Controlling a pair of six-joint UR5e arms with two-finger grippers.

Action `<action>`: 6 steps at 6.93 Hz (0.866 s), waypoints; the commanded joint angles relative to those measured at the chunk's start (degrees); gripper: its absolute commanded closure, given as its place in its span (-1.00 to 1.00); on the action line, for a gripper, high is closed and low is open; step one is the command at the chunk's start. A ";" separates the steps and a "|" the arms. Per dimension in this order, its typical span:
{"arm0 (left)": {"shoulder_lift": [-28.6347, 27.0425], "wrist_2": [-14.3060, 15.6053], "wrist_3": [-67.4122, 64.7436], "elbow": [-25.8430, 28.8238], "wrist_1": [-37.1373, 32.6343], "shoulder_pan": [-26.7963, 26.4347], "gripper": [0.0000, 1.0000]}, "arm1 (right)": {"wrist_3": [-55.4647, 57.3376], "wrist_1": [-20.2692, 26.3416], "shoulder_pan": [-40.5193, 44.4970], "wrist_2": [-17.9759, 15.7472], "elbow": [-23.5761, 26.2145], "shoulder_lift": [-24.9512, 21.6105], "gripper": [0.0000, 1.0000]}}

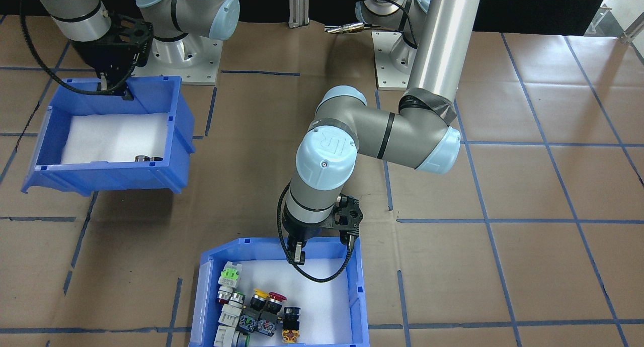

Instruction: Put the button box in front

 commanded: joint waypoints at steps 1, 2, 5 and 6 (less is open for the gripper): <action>4.02 0.06 0.81 0.11 -1.06 0.54 -0.65 | 11.47 -0.09 10.60 0.28 0.80 -0.31 0.96; 6.91 -0.02 2.30 1.16 -4.11 1.33 -0.63 | 16.92 -0.09 14.14 0.37 0.89 -0.05 0.95; 16.57 1.02 29.20 -0.22 -17.29 8.18 -0.91 | 31.95 -6.40 27.57 0.02 0.89 5.38 0.95; 20.44 1.20 39.56 -1.02 -21.07 9.67 -0.97 | 35.66 -9.99 31.97 -0.16 0.89 7.75 0.95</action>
